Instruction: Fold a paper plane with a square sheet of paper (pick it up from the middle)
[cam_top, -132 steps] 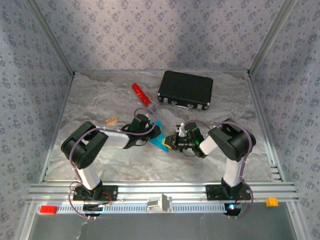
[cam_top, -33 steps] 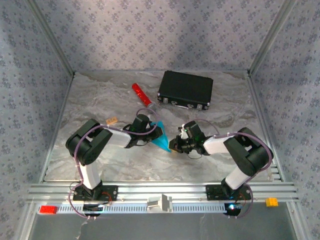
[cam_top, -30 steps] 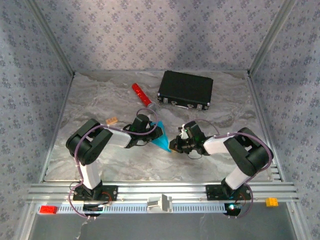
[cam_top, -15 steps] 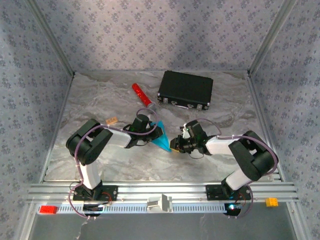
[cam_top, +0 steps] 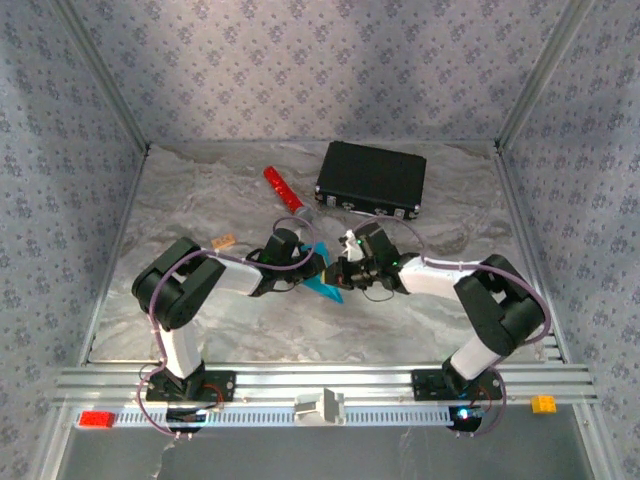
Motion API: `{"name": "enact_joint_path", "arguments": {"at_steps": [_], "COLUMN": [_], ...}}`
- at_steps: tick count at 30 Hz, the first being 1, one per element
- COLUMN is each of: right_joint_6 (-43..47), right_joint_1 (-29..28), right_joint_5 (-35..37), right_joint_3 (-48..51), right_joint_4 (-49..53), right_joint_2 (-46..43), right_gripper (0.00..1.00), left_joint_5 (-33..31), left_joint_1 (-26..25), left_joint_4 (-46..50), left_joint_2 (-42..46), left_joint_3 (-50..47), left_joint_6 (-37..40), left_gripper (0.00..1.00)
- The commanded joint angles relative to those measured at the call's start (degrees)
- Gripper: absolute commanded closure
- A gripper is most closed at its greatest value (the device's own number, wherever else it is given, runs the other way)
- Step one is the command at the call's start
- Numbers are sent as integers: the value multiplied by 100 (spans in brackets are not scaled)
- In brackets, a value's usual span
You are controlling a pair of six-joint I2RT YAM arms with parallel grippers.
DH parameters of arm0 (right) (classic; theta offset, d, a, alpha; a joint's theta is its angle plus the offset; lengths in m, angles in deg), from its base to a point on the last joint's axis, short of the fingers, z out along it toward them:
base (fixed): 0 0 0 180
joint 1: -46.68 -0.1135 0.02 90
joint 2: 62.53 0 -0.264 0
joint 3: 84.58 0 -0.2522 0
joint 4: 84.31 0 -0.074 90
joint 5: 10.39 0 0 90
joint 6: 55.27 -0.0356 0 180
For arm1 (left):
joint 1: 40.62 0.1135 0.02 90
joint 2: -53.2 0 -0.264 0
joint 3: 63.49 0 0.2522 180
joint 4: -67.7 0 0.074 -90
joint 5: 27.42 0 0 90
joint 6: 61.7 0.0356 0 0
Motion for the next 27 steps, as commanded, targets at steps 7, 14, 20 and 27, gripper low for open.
{"name": "enact_joint_path", "arguments": {"at_steps": [7,14,20,27], "right_joint_6": [585,483,330,-77], "right_joint_1": [-239,-162,-50,83], "right_joint_5": [331,655,519,234], "right_joint_3": [-495,-225,94,570], "right_joint_4": [920,936,631,-71], "right_joint_2": [531,588,590,567], "right_gripper": [99,99,98,98], "left_joint_5": [-42,-43,-53,-55], "left_joint_1": [48,48,61,72], "left_joint_4": [101,105,121,135], "left_joint_2": [-159,-168,-177,-203], "left_joint_3": [-119,-122,-129,-141], "left_joint_6": [43,51,60,60], "left_gripper": [87,87,87,87]}}
